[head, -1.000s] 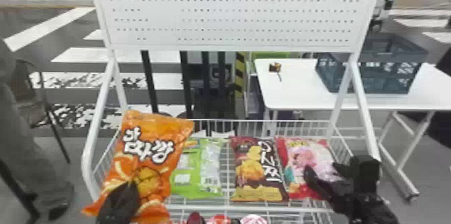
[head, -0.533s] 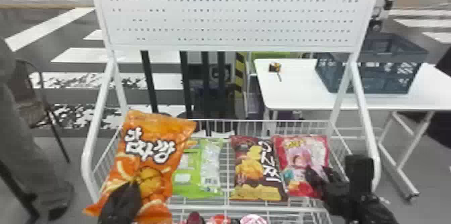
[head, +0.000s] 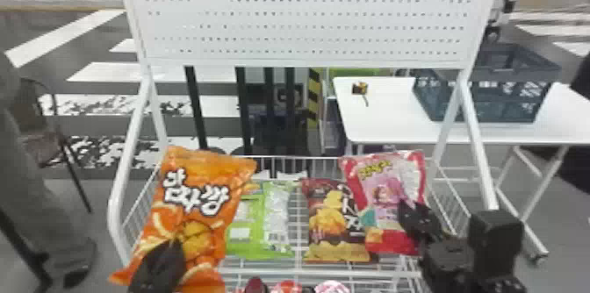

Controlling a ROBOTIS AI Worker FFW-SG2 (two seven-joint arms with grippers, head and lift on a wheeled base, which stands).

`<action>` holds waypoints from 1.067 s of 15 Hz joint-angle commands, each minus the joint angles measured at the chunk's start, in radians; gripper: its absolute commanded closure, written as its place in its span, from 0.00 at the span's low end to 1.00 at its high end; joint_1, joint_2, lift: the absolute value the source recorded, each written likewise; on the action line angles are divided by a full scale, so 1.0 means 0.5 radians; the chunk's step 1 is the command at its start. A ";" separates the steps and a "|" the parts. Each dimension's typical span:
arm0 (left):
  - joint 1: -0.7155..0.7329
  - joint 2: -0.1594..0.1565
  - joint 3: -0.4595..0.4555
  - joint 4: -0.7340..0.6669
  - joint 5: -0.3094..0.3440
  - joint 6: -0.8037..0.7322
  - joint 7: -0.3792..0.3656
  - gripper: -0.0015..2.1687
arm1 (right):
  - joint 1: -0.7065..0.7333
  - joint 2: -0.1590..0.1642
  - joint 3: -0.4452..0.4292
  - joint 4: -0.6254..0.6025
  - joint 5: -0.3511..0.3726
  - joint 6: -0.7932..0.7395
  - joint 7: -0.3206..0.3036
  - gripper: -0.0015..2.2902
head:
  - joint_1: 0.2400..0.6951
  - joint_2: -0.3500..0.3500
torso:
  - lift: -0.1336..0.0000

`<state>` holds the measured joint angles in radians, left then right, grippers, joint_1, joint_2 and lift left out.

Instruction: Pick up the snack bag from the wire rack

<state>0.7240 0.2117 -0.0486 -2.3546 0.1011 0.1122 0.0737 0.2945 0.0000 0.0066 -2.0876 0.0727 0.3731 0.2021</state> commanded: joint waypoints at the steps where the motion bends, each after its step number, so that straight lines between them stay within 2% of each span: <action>1: 0.000 0.000 0.005 -0.003 0.003 -0.005 0.003 0.96 | 0.267 0.002 0.002 -0.246 -0.053 -0.091 -0.012 0.97 | 0.57 0.50 | 1.00; 6: 0.006 0.012 0.027 -0.012 0.013 -0.023 0.034 0.96 | 0.755 0.002 -0.118 -0.543 -0.293 -0.324 0.038 0.97 | 0.57 0.50 | 1.00; 9: 0.021 0.018 0.039 -0.015 0.025 -0.054 0.040 0.96 | 0.982 0.002 -0.173 -0.648 -0.372 -0.514 0.059 0.97 | 0.57 0.50 | 1.00; 16: 0.034 0.012 0.094 0.006 0.062 -0.066 0.043 0.96 | 1.108 0.002 -0.222 -0.675 -0.385 -0.625 0.077 0.97 | 0.57 0.50 | 1.00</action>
<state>0.7405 0.2188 -0.0043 -2.3540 0.1311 0.0797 0.0950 0.8458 0.0000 -0.1021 -2.4245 -0.1207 0.0620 0.2408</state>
